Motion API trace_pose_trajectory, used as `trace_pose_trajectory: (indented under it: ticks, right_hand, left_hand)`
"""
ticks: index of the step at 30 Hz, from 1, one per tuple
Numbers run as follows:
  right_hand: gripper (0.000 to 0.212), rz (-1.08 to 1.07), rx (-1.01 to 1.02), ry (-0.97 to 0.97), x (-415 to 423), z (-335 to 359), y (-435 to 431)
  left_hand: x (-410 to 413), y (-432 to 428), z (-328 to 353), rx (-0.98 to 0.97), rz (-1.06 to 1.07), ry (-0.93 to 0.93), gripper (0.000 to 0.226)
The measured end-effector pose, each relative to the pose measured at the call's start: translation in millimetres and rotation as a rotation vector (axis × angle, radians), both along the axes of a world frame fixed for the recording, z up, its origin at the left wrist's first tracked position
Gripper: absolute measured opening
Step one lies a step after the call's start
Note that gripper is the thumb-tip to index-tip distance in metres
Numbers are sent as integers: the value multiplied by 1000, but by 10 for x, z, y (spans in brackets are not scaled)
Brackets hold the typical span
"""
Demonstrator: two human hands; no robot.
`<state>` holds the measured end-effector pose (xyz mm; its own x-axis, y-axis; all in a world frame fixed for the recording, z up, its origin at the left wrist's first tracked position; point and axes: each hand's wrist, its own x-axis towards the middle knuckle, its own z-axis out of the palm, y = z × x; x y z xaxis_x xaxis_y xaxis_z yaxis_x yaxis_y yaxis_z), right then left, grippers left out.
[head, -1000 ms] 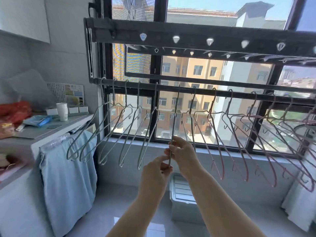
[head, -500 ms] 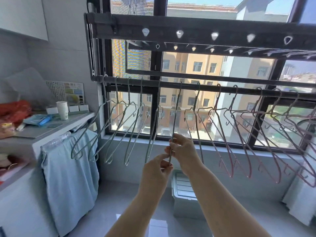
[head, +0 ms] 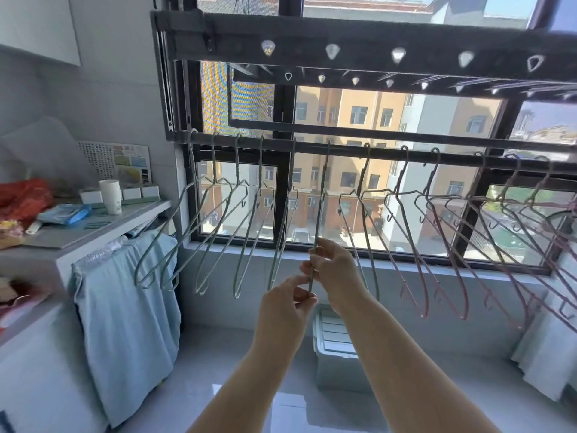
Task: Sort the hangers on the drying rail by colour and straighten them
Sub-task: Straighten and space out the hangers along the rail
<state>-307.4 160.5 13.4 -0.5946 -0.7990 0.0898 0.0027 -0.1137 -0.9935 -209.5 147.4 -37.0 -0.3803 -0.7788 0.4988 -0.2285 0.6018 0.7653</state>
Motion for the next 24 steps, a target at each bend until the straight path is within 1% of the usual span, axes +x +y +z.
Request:
trace_pose_trajectory:
  ticks: [2, 4, 7, 8, 10, 11, 13, 16, 19, 22, 24]
  right_hand:
    - [31, 3, 6, -1, 4, 4, 7]
    - [19, -5, 47, 56, 13, 17, 26]
    - [35, -110, 145, 323, 25, 32, 30]
    - [41, -172, 133, 418, 30, 34, 25]
    - [43, -266, 28, 560, 69, 72, 26]
    - [43, -271, -30, 599, 104, 107, 24]
    - [44, -204, -81, 644, 182, 183, 6]
    - [49, -51, 34, 621, 303, 265, -62]
    - [46, 53, 204, 503, 392, 259, -147]
    - [41, 85, 236, 389, 422, 201, -239]
    - [44, 71, 246, 387, 425, 156, -299]
  left_hand:
    - [13, 2, -7, -3, -13, -9, 33]
    - [46, -7, -6, -8, -29, -25, 38]
    - [139, -26, 15, -43, -17, -8, 38]
    - [181, -27, 26, -67, -2, 12, 35]
    - [263, -23, 58, -121, 52, 65, 27]
    - [296, -29, 70, -146, 85, 97, 25]
    - [338, -61, 79, -207, 154, 142, 27]
    - [348, -118, 51, -231, 208, 108, 35]
    - [343, -155, -11, -192, 229, 47, 35]
    - [347, -178, -63, -151, 219, 24, 35]
    - [342, -195, -89, -139, 215, 19, 39]
